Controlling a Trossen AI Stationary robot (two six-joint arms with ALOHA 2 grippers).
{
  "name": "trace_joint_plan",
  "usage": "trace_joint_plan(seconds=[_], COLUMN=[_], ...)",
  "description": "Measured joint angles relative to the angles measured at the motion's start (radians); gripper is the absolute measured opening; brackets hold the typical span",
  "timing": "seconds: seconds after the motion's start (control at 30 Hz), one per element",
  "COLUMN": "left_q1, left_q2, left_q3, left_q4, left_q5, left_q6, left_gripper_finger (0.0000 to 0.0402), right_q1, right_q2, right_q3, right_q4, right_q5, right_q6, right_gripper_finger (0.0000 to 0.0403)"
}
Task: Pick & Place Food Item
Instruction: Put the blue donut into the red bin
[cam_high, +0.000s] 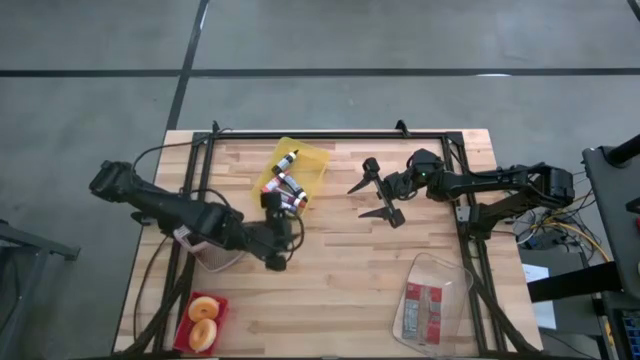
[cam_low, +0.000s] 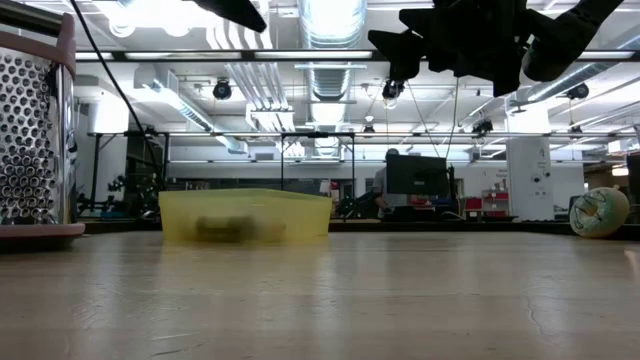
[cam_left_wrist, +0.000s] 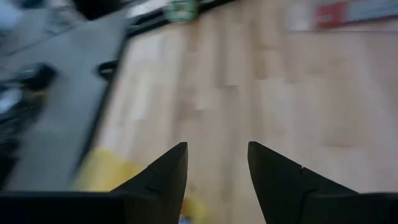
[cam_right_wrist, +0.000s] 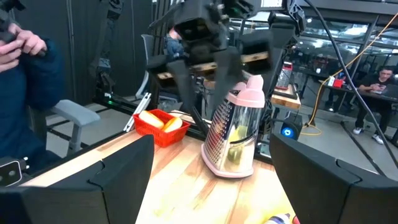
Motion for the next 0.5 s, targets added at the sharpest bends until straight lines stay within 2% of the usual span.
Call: trace_joint_plan(seconds=[0.1, 0.2, 0.43, 0.5], left_q1=[0.033, 0.072, 0.164, 0.181], left_q2=[-0.013, -0.047, -0.120, -0.130], left_q3=[0.000, -0.001, -0.001, -0.001], left_q4=[0.005, 0.008, 0.009, 0.009], left_q5=[-0.058, -0.049, 0.156, 0.184], left_q6=[0.037, 0.039, 0.071, 0.098], left_gripper_finger=[0.0170, 0.0170, 0.0170, 0.0170], right_q1=[0.000, 0.000, 0.000, 0.000], right_q2=[0.000, 0.000, 0.000, 0.000], right_q3=[0.000, 0.000, 0.000, 0.000], right_q4=[0.000, 0.000, 0.000, 0.000], right_q5=[0.000, 0.000, 0.000, 0.000], right_q6=[0.000, 0.000, 0.000, 0.000], right_gripper_finger=[0.0315, 0.0315, 0.0315, 0.0315])
